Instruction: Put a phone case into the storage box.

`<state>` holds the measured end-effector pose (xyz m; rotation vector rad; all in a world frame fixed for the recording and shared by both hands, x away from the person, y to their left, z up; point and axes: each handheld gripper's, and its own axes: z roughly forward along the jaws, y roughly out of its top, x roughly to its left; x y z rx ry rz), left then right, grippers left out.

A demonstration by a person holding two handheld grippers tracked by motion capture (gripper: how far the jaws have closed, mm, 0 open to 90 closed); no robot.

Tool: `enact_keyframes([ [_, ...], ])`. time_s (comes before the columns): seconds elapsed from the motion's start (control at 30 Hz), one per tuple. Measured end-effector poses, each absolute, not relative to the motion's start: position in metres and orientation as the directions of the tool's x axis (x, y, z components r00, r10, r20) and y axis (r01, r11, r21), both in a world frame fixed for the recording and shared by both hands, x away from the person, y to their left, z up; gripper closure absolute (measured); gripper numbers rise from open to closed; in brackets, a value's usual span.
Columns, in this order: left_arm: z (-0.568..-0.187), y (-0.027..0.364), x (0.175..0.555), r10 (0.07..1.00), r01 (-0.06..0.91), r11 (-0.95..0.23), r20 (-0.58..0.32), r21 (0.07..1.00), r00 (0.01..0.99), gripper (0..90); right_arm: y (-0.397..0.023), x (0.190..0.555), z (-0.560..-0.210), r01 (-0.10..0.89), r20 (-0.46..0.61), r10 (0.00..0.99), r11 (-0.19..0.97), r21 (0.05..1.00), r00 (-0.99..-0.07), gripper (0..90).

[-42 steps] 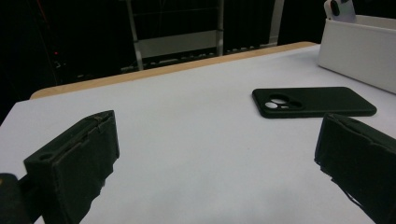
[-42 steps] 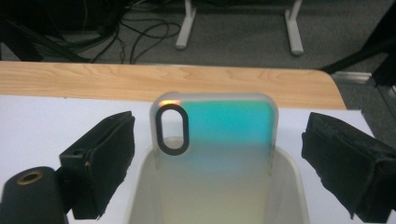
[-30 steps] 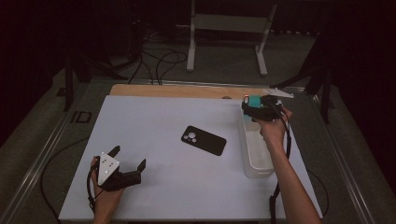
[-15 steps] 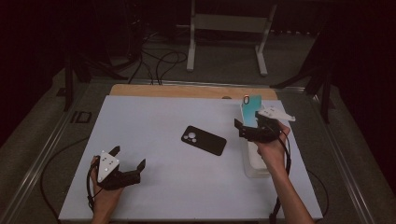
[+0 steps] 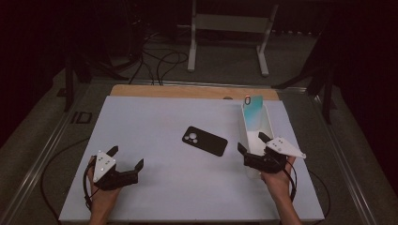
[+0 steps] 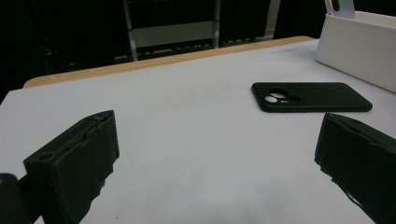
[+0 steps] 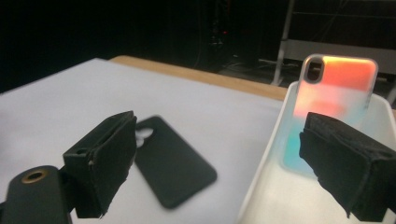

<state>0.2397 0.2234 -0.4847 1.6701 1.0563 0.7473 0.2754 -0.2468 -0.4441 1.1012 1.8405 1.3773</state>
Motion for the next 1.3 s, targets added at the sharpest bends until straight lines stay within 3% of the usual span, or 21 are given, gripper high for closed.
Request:
enact_keyframes([
  [0.33,-0.485,0.225,0.239,0.901,0.293,-0.143,0.002,0.945,0.433,0.5,-0.258,0.247,-0.463,0.241,-0.007,0.874,0.142,0.96,-0.487,11.1],
  [1.3,-0.472,0.198,0.257,0.872,0.308,-0.142,-0.028,0.941,0.489,1.1,-0.253,0.249,-0.469,0.252,0.025,0.872,0.114,0.961,-0.49,11.2],
])
